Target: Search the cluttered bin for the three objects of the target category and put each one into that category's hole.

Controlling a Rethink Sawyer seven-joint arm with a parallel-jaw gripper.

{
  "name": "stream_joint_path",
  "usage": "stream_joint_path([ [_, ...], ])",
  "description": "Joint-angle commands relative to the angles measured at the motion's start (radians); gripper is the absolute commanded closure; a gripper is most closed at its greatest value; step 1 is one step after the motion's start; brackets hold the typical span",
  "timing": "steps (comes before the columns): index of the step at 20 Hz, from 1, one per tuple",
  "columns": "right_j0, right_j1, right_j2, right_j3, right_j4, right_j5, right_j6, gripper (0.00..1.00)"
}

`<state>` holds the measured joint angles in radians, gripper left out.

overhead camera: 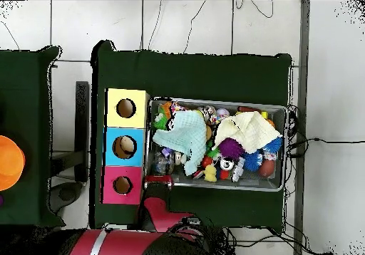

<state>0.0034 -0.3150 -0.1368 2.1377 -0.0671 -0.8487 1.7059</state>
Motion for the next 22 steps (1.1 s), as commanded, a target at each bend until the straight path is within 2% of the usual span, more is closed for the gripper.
stream_joint_path([
  [1,0.049,0.151,0.135,-0.236,0.060,0.123,0.142,0.00],
  [4,0.041,0.198,0.130,-0.281,0.058,0.113,0.140,0.00],
  [9,0.016,0.209,0.130,-0.290,0.026,0.119,0.153,0.00],
  [10,0.008,0.212,0.127,-0.291,0.016,0.115,0.154,1.00],
  [13,-0.008,0.226,0.103,-0.263,-0.017,0.073,0.170,1.00],
  [22,-0.019,0.196,0.091,-0.260,-0.038,0.093,0.151,1.00],
])
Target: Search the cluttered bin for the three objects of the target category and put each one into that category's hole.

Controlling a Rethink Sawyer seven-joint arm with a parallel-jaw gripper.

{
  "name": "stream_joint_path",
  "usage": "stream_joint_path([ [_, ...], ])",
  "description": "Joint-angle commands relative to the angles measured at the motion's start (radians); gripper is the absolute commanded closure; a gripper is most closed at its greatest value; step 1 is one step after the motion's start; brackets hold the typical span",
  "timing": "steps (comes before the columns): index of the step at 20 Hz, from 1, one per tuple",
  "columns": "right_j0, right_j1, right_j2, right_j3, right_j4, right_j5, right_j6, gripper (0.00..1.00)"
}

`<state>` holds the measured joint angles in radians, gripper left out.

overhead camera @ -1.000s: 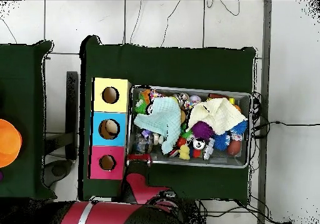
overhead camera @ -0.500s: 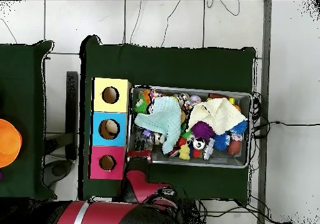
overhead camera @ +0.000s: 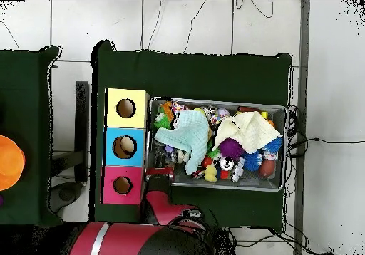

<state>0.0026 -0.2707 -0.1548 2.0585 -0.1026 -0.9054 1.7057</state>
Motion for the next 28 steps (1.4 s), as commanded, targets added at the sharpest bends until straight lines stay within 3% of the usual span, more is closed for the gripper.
stream_joint_path([
  [1,-0.016,0.153,0.108,-0.180,-0.001,0.147,0.150,1.00],
  [5,-0.001,0.127,0.096,-0.155,0.015,0.147,0.146,1.00],
  [7,-0.028,0.076,0.115,-0.118,-0.002,0.212,0.160,1.00],
  [9,-0.057,-0.014,0.128,-0.066,-0.028,0.295,0.159,1.00],
  [13,-0.125,-0.287,0.165,0.031,-0.059,0.560,0.121,1.00],
  [16,-0.159,-0.418,0.194,0.055,-0.061,0.719,0.095,1.00],
  [28,-0.161,-0.581,0.215,0.016,-0.087,0.956,0.073,1.00],
])
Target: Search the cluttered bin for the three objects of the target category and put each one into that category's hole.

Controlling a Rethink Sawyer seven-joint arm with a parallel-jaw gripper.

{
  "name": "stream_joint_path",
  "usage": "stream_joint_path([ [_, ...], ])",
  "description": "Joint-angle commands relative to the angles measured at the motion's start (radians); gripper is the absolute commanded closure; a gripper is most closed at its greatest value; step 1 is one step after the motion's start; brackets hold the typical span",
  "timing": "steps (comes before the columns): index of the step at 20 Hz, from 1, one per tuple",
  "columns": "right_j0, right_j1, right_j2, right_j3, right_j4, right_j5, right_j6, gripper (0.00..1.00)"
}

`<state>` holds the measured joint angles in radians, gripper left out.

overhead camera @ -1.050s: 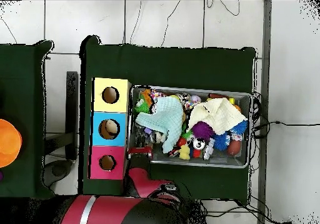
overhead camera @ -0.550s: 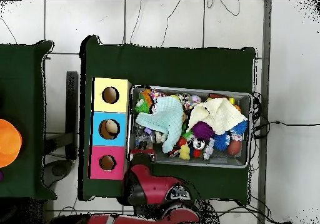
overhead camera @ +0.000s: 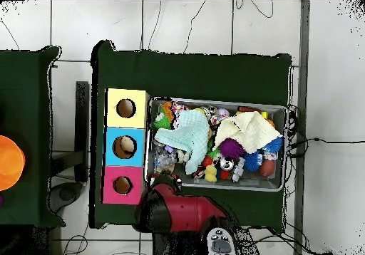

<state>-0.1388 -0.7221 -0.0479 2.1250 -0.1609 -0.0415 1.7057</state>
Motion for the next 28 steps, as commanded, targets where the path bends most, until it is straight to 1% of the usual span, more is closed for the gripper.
stream_joint_path([
  [1,-0.018,-0.135,0.108,-0.050,-0.030,0.100,0.074,1.00],
  [6,-0.022,-0.178,0.125,-0.054,-0.019,0.164,0.059,1.00],
  [8,-0.035,-0.181,0.144,-0.048,-0.017,0.155,0.066,1.00],
  [11,-0.039,-0.117,0.161,-0.035,-0.038,0.031,0.108,1.00],
  [13,-0.034,-0.056,0.157,-0.039,-0.048,-0.049,0.131,1.00],
  [16,-0.017,-0.038,0.137,-0.039,-0.050,-0.108,0.147,1.00],
  [22,-0.008,-0.019,0.113,-0.041,-0.067,-0.164,0.140,1.00],
  [23,-0.005,-0.016,0.109,-0.044,-0.069,-0.172,0.139,0.00],
  [28,0.009,-0.007,0.084,-0.045,-0.082,-0.208,0.132,0.00],
])
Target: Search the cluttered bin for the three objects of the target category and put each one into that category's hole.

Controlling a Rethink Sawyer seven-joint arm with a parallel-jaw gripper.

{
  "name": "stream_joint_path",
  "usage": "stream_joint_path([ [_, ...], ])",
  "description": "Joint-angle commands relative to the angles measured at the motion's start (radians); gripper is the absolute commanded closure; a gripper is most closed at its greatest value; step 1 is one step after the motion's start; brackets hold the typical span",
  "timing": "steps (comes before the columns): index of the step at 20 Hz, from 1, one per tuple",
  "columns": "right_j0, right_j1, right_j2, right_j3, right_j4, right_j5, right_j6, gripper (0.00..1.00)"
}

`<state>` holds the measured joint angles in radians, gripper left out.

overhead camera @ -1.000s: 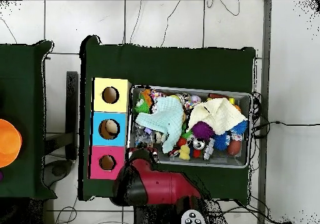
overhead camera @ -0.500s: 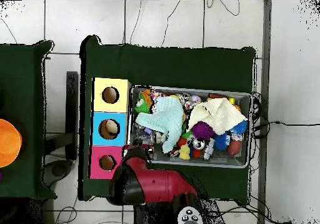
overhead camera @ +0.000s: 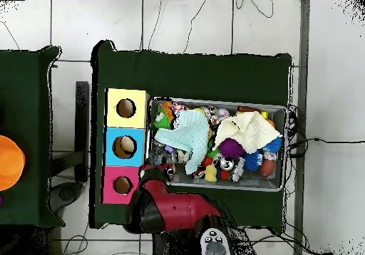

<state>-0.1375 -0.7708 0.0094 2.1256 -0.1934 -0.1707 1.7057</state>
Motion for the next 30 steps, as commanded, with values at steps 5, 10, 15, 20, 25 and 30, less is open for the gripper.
stream_joint_path([
  [5,0.013,0.069,-0.004,-0.055,-0.061,-0.117,0.125,0.00],
  [10,0.002,0.086,-0.010,-0.064,-0.081,-0.154,0.123,0.00],
  [15,-0.015,0.089,-0.003,-0.082,-0.094,-0.141,0.116,0.00],
  [20,-0.033,0.057,0.019,-0.083,-0.114,-0.107,0.109,0.00],
  [25,-0.046,0.079,0.027,-0.091,-0.131,-0.127,0.115,0.00],
  [30,-0.023,0.148,-0.028,-0.109,-0.141,-0.191,0.103,0.00],
])
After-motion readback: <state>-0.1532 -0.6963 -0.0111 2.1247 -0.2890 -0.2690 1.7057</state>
